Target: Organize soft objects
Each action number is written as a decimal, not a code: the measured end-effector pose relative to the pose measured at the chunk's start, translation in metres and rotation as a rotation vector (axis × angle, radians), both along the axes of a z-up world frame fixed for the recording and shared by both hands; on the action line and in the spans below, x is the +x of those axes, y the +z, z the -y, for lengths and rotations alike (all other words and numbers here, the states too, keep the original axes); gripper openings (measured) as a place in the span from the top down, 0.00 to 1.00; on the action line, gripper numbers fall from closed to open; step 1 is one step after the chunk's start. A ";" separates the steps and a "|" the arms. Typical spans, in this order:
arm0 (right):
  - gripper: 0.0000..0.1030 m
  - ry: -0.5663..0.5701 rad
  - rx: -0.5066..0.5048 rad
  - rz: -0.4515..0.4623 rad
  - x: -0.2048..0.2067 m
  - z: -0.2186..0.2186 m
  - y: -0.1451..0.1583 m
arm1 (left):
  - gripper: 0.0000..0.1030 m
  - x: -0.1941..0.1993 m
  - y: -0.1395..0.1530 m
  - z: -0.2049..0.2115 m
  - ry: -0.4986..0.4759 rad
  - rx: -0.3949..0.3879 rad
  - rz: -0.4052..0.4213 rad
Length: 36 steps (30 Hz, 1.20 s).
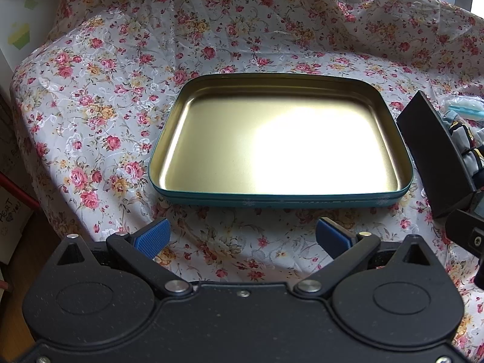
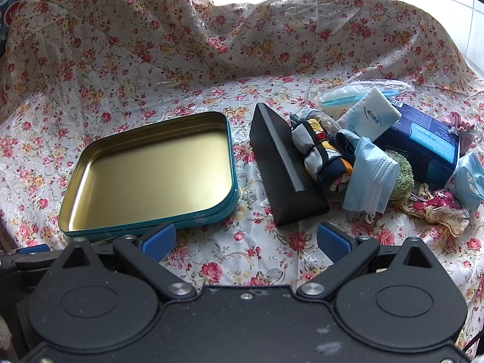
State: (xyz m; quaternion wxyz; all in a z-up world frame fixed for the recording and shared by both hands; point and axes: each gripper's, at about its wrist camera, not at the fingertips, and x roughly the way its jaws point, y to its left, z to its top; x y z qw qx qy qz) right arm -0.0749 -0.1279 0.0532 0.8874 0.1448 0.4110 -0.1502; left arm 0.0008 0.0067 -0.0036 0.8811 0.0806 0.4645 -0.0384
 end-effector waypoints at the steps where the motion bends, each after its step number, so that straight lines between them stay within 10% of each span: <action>1: 0.02 0.000 0.000 0.000 0.000 0.000 -0.001 | 0.03 0.000 0.000 0.000 0.000 0.000 0.000; 36: 0.08 -0.134 0.043 0.044 -0.041 0.043 0.000 | 0.11 -0.022 0.007 0.049 -0.218 -0.066 0.058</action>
